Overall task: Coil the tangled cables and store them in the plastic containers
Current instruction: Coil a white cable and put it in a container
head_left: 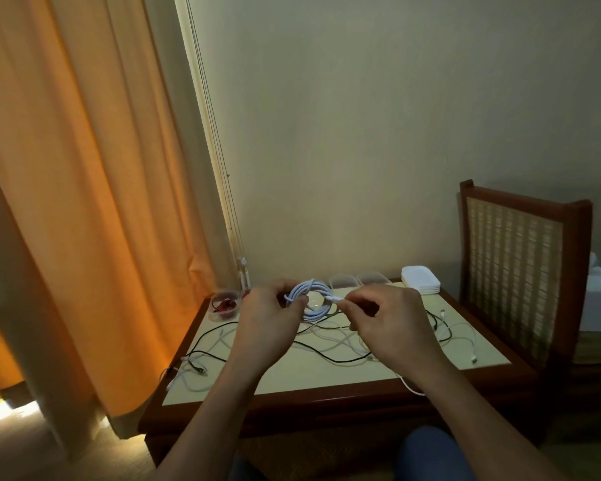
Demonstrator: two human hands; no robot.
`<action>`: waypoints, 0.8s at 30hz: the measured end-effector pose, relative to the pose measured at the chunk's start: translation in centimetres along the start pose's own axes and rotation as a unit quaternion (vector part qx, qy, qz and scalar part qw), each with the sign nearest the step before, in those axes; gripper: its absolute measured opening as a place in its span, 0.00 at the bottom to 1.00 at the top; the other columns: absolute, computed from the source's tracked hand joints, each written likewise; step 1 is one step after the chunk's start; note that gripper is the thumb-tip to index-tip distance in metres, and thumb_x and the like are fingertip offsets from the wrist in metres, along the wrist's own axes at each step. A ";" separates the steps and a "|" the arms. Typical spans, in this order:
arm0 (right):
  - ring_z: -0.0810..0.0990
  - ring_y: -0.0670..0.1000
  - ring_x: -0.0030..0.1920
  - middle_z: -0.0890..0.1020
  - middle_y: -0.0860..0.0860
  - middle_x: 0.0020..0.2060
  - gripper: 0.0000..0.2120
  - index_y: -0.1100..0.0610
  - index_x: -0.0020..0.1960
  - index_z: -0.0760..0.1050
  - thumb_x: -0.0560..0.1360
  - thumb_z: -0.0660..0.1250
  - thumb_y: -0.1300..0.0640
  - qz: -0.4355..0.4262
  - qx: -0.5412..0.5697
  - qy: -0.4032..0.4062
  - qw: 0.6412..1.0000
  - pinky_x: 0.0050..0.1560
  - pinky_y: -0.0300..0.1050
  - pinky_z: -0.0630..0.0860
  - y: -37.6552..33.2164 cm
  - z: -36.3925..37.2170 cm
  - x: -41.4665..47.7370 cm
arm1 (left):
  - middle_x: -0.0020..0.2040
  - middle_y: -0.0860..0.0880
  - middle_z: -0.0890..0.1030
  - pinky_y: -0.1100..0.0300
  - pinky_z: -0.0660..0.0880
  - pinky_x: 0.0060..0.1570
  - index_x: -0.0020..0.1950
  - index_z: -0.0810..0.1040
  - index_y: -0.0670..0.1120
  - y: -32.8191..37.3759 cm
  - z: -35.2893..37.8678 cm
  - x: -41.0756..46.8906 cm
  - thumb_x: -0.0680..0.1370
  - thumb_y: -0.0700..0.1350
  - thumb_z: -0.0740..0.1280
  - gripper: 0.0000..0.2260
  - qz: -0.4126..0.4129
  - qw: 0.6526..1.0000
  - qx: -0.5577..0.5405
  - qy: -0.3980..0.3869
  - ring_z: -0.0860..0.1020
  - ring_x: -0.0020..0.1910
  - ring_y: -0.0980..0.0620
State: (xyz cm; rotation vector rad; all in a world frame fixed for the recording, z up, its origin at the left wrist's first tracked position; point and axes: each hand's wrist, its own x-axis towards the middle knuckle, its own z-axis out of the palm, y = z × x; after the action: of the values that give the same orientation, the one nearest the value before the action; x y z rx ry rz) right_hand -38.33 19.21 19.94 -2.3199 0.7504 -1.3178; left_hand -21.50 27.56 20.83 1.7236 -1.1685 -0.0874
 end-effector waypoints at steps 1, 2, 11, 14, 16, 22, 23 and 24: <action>0.80 0.45 0.34 0.81 0.44 0.31 0.05 0.49 0.41 0.84 0.76 0.74 0.51 0.016 0.010 -0.010 1.000 0.37 0.47 0.78 0.1 0.0 0.0 | 0.44 0.60 0.83 0.62 0.80 0.47 0.59 0.83 0.56 -0.1 -0.1 0.0 0.81 0.45 0.69 0.09 0.003 1.000 -0.005 -0.007 0.82 0.42 0.64; 0.80 0.45 0.34 0.81 0.44 0.31 0.06 0.50 0.41 0.83 0.76 0.73 0.51 0.033 0.012 -0.021 0.999 0.37 0.48 0.79 0.2 0.0 0.1 | 0.45 0.59 0.84 0.60 0.81 0.48 0.59 0.83 0.56 -0.2 -0.2 0.0 0.81 0.45 0.69 0.09 0.010 1.000 -0.013 -0.017 0.83 0.42 0.63; 0.72 0.51 0.33 0.73 0.48 0.33 0.14 0.51 0.36 0.67 0.80 0.57 0.51 0.049 -0.090 -0.064 0.993 0.32 0.48 0.64 -0.6 1.1 0.8 | 0.46 0.56 0.85 0.59 0.84 0.45 0.58 0.85 0.53 0.6 0.9 -0.1 0.82 0.45 0.69 0.08 0.048 0.995 -0.076 -0.038 0.84 0.43 0.58; 0.73 0.51 0.37 0.72 0.48 0.35 0.16 0.50 0.39 0.67 0.82 0.52 0.46 0.008 -0.113 -0.031 0.993 0.37 0.49 0.68 0.2 1.5 1.1 | 0.45 0.55 0.85 0.54 0.84 0.47 0.58 0.85 0.54 0.7 0.8 0.0 0.81 0.45 0.69 0.08 0.043 0.995 -0.084 -0.038 0.84 0.43 0.57; 0.72 0.49 0.39 0.72 0.46 0.36 0.17 0.49 0.41 0.68 0.83 0.53 0.41 -0.010 -0.108 -0.061 0.992 0.39 0.48 0.70 0.7 1.6 1.3 | 0.46 0.56 0.86 0.54 0.84 0.47 0.57 0.86 0.54 0.7 0.7 0.2 0.81 0.46 0.70 0.07 0.043 0.994 -0.090 -0.032 0.84 0.44 0.57; 0.71 0.47 0.38 0.71 0.45 0.36 0.14 0.54 0.42 0.75 0.82 0.63 0.46 -0.088 -0.108 -0.058 0.989 0.39 0.45 0.68 1.9 0.9 1.7 | 0.45 0.54 0.87 0.64 0.82 0.41 0.55 0.86 0.52 1.2 0.0 0.2 0.80 0.44 0.71 0.06 0.039 0.989 -0.139 -0.043 0.85 0.43 0.55; 0.69 0.45 0.36 0.71 0.44 0.35 0.13 0.54 0.43 0.76 0.82 0.65 0.47 -0.096 -0.099 -0.038 0.990 0.37 0.42 0.66 2.0 0.9 1.7 | 0.45 0.54 0.87 0.64 0.82 0.41 0.55 0.86 0.51 1.2 0.0 0.2 0.80 0.45 0.71 0.06 0.037 0.988 -0.142 -0.046 0.85 0.43 0.55; 0.70 0.43 0.35 0.72 0.43 0.35 0.13 0.54 0.43 0.77 0.81 0.66 0.47 -0.100 -0.089 -0.022 0.991 0.37 0.38 0.64 2.0 0.8 1.7 | 0.45 0.54 0.87 0.62 0.83 0.43 0.56 0.86 0.51 1.2 -0.1 0.3 0.80 0.45 0.71 0.07 0.036 0.988 -0.140 -0.049 0.85 0.44 0.55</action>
State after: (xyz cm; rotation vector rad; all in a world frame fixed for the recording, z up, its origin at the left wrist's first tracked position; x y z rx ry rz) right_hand -37.49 16.61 19.57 -2.6155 0.6599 -1.3242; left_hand -22.06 27.42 21.93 1.4418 -1.2270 -0.2820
